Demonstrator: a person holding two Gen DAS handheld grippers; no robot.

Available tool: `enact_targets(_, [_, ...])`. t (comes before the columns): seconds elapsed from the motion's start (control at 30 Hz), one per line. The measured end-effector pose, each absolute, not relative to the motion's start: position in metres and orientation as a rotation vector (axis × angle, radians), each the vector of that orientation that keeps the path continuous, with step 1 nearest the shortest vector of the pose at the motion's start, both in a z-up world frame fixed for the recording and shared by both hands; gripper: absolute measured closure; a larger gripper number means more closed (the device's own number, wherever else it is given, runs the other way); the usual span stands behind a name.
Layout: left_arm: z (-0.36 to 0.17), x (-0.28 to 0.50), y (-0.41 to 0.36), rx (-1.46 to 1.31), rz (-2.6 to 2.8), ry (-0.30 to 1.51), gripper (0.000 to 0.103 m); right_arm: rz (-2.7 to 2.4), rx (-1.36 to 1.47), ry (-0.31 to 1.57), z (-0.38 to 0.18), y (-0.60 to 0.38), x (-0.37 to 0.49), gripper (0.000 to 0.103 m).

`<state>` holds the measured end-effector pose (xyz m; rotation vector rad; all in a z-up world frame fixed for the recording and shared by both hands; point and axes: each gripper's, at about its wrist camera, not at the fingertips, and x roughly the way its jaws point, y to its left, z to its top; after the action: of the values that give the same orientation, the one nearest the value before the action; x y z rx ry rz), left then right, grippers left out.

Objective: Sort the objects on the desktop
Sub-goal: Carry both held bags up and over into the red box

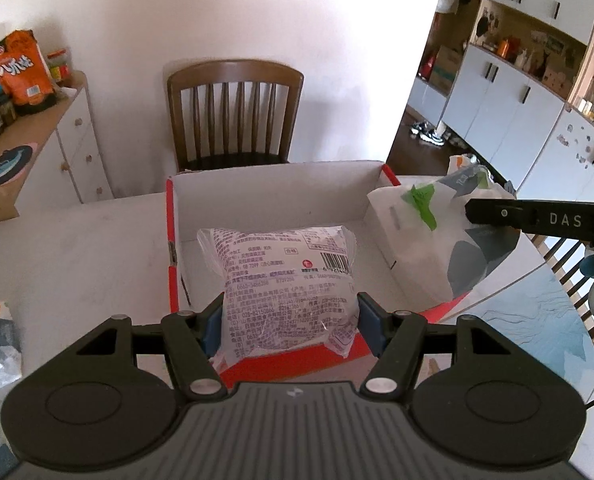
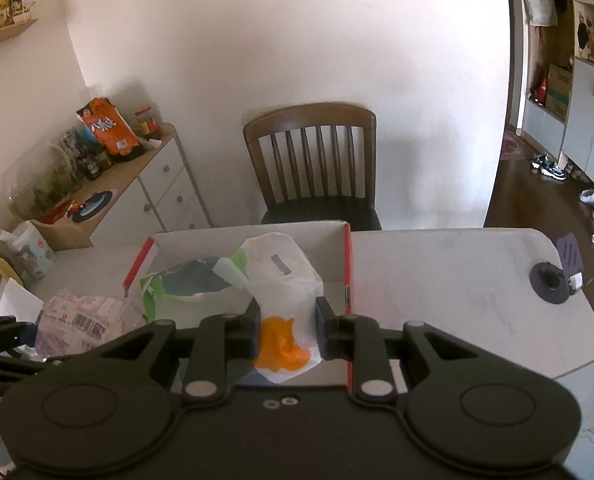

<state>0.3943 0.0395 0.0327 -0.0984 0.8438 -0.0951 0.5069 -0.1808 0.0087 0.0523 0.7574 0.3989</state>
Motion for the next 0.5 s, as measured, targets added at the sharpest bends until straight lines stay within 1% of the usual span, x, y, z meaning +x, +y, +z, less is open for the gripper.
enact_targets(0.5, [-0.002, 0.448, 0.036, -0.065, -0.11, 0.971, 0.038, 0.374, 0.02, 0.795, -0.024, -0.16, 0.549, 0.078])
